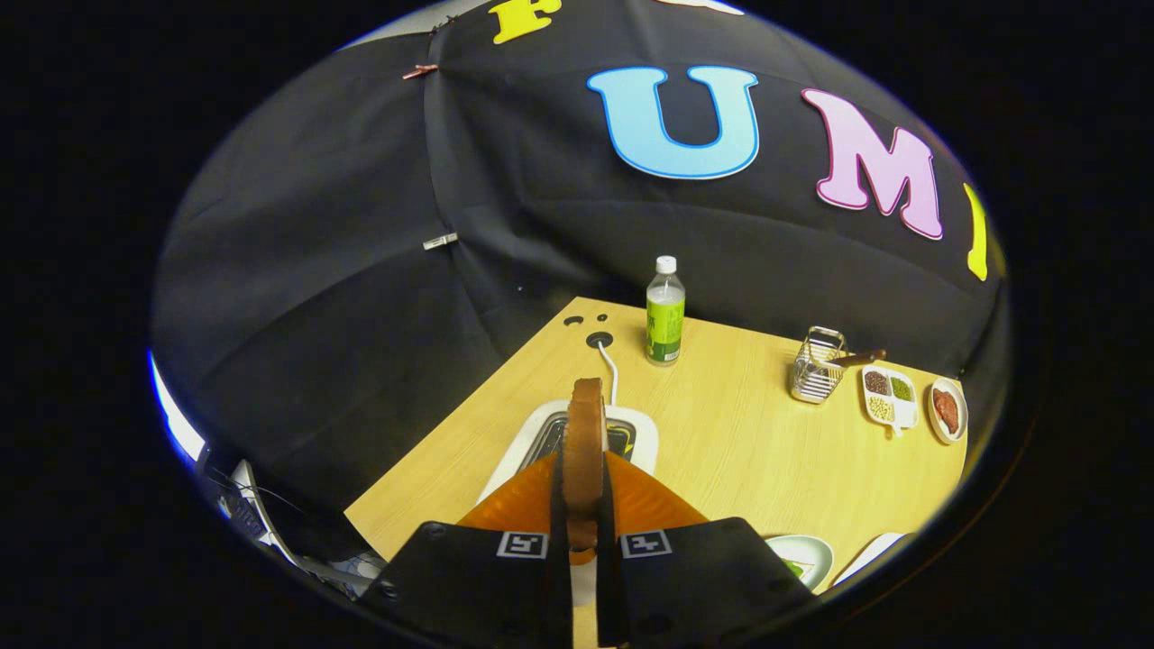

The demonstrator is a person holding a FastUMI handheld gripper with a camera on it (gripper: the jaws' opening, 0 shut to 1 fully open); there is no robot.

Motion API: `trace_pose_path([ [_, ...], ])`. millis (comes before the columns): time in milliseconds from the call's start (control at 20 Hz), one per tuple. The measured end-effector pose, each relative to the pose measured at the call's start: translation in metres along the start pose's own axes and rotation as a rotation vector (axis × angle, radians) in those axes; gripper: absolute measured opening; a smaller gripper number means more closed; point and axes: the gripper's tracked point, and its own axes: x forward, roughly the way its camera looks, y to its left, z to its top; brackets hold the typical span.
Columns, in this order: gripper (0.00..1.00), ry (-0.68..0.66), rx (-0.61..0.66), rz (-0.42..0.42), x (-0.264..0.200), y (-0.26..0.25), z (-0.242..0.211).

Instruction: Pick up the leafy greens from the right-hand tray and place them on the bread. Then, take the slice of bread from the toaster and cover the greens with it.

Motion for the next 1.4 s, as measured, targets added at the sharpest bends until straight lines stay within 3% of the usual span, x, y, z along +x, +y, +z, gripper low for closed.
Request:
trace_pose_path([
  [300, 0.14, -0.07, 0.069, -0.002, -0.039, -0.031, 0.03],
  [550, 0.15, -0.081, 0.126, -0.044, -0.065, -0.074, 0.024],
  [900, 0.14, -0.012, 0.239, -0.131, -0.091, -0.137, -0.039],
  [1400, 0.15, 0.118, 0.428, -0.096, -0.076, -0.17, -0.146],
])
